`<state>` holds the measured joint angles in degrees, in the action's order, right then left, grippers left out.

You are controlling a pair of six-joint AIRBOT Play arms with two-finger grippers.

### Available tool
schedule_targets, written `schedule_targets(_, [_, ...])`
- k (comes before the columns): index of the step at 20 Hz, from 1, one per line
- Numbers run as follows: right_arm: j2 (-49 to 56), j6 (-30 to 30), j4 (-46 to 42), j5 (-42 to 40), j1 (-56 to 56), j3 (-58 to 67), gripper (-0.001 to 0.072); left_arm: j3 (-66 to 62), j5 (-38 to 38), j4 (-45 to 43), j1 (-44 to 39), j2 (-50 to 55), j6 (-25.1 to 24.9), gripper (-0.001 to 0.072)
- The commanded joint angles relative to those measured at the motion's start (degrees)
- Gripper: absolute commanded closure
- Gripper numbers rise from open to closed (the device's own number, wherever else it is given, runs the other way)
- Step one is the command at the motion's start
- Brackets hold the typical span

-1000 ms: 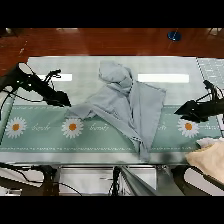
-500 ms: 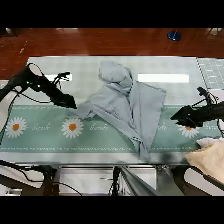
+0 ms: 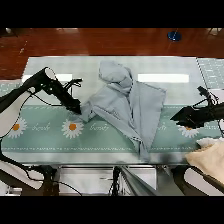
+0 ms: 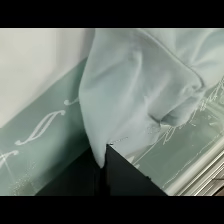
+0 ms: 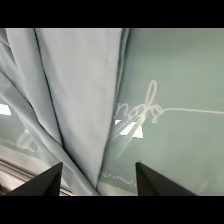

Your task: Fold the shirts.

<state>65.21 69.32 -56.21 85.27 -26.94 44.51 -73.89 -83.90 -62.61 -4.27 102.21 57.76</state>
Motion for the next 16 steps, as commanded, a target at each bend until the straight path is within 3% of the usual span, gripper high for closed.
schedule_targets(1, [-3.5,2.8,-7.0,-0.2,0.0,-0.3,0.0165,0.0,-1.4,-0.4,1.0,-0.3,-0.1,0.0679])
schedule_targets(7, [-7.1,4.0,-4.6,-2.9,0.0,-10.7,0.0165,-0.3,-0.8,-0.4,2.0,-2.4,-0.1,0.0679])
schedule_targets(11, [-7.1,4.1,-0.3,-10.2,4.2,-15.5,0.0166,-0.9,-0.7,-0.4,2.0,-2.6,-0.1,0.0679])
schedule_targets(16, [-7.0,12.7,-2.0,-21.4,16.8,-15.7,0.0166,-0.9,-0.6,-0.4,2.0,-2.6,-0.2,0.0679])
